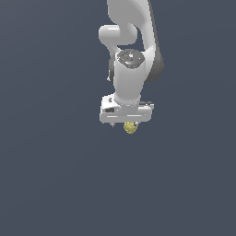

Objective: Pick up the object and move it to a goal position.

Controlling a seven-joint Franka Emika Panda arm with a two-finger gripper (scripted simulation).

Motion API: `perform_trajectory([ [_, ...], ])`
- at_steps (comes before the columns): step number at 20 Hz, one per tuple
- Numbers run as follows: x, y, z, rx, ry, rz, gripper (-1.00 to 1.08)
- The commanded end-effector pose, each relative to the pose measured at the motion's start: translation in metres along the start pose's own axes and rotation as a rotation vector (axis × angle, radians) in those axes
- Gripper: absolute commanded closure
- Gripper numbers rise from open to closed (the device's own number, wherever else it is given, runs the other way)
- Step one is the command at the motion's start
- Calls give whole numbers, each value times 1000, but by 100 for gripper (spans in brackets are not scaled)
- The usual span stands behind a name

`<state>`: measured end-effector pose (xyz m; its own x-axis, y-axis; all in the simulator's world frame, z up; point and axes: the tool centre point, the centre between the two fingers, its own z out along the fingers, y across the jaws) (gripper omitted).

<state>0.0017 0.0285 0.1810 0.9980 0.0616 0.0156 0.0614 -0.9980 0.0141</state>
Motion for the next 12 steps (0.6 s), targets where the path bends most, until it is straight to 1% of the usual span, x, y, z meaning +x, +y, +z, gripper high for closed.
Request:
perform_trajectory([
  [1, 0, 0, 0, 0, 0, 0, -92],
  [12, 2, 3, 0, 9, -9, -23, -92],
])
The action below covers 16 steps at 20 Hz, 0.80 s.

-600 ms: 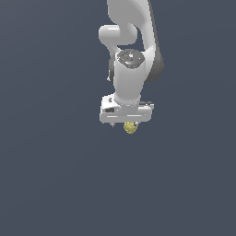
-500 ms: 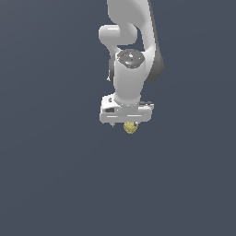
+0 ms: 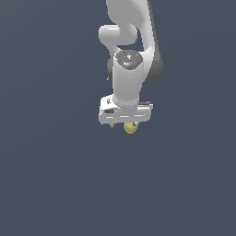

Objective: Pick up the object and move it to a goal position.

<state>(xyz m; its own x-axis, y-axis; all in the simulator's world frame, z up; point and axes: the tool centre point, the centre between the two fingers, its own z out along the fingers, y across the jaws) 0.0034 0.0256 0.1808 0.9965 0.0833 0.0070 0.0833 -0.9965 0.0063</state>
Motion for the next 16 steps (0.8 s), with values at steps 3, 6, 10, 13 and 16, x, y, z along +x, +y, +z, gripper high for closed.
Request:
perform_trajectory([
  [3, 0, 0, 0, 0, 0, -3, -92],
  [6, -2, -1, 3, 0, -1, -19, -92],
  [10, -7, -5, 10, -1, -1, -63, -92],
  [13, -14, -10, 18, -1, -2, -114, -92],
  [16, -22, -16, 28, -2, -3, -180, -92],
])
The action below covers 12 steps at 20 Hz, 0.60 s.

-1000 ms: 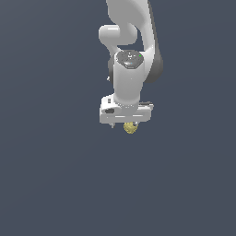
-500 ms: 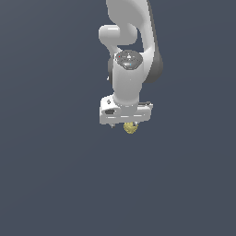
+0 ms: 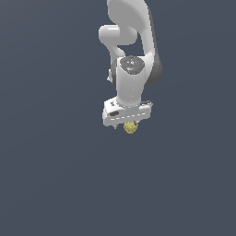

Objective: Pick up the object and move it to a goal position.

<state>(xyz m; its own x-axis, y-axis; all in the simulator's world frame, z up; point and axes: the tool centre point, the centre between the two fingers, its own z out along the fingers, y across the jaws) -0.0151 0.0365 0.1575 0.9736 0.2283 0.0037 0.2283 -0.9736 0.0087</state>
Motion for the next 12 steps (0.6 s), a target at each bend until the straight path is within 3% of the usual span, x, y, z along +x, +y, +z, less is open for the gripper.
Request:
perform_trajectory([
  [1, -7, -6, 9, 0, -1, -59, -92],
  [12, -47, -40, 52, 5, -2, -369, -92],
])
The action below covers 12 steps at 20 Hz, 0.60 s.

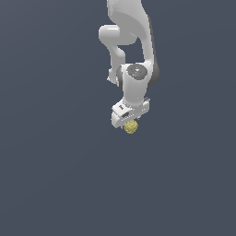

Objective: Pick up the object and move it to a goal position.

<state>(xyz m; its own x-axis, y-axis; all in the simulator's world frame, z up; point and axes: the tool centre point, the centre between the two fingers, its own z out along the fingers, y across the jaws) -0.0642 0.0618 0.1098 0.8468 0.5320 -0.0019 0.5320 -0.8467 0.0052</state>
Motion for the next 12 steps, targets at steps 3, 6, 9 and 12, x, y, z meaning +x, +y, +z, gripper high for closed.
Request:
perform_trajectory([
  [3, -9, -14, 11, 2, 1, -93, -92],
  [6, -13, -20, 16, 4, 2, -133, -92],
  [9, -16, -24, 19, 5, 2, -157, -92],
  [12, -16, -25, 20, 5, 2, -165, -92],
])
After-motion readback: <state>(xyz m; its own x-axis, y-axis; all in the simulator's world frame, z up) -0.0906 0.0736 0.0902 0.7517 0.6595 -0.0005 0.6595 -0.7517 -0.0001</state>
